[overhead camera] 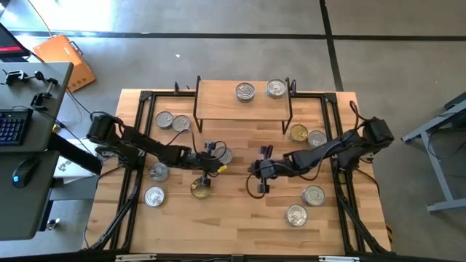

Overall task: Stack canned seafood by type on shelf
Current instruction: Put the blue tuna can on the shelf

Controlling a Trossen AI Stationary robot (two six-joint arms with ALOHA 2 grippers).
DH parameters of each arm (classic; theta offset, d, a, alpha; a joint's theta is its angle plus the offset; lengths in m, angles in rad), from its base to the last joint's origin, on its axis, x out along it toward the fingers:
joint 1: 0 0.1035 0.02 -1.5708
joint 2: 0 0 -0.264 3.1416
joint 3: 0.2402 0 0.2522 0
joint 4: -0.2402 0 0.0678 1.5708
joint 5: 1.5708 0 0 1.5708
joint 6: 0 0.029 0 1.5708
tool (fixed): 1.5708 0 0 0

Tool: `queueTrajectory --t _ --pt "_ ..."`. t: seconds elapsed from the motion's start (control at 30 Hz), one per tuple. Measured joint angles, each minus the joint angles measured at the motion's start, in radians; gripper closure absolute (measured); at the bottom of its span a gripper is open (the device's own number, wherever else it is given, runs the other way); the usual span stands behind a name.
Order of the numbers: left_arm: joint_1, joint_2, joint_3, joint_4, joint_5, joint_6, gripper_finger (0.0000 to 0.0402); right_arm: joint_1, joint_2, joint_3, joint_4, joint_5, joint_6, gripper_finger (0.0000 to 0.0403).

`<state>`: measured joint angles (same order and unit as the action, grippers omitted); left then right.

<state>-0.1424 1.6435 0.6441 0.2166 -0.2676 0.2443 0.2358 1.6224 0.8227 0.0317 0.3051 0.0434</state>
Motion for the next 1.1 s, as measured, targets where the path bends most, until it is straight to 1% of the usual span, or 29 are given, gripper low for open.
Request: queueTrajectory --t 0.1,0.23,0.43,0.5,0.57,0.7,0.83,0.9,1.0,1.1 --pt "-0.01 -0.039 0.01 0.015 0.008 -0.022 0.0401 -0.01 0.018 -0.032 0.099 0.013 -0.123 0.0348" --pt "-0.009 -0.08 0.01 0.004 0.017 -0.047 0.0401 -0.022 0.044 -0.064 0.19 0.064 -0.296 0.0284" --pt "0.003 -0.109 0.011 0.017 0.082 -0.073 0.0401 -0.048 0.139 -0.073 0.355 0.06 -0.537 0.0193" --pt "0.011 -0.109 0.011 0.017 0.108 -0.079 0.0402 -0.052 0.185 -0.073 0.435 0.068 -0.638 0.0173" --pt "0.019 -0.109 0.011 0.021 0.119 -0.086 0.0401 -0.053 0.23 -0.073 0.537 0.086 -0.716 0.0163" --pt "0.025 -0.109 0.011 0.031 0.126 -0.094 0.0401 -0.053 0.309 -0.059 0.671 0.089 -0.797 0.016" --pt "0.025 -0.109 0.012 0.049 0.139 -0.086 0.0401 -0.053 0.369 -0.004 0.686 0.114 -0.8 0.016" --pt "0.024 -0.109 0.012 0.051 0.139 -0.086 0.0401 -0.053 0.386 0.019 0.685 0.136 -0.781 0.0168" --pt "0.017 -0.109 0.013 0.047 0.138 -0.087 0.0401 -0.051 0.391 0.04 0.664 0.181 -0.769 0.0203" --pt "0.007 -0.121 0.014 0.03 0.093 -0.085 0.0401 -0.042 0.381 0.056 0.604 0.261 -0.708 0.0267"
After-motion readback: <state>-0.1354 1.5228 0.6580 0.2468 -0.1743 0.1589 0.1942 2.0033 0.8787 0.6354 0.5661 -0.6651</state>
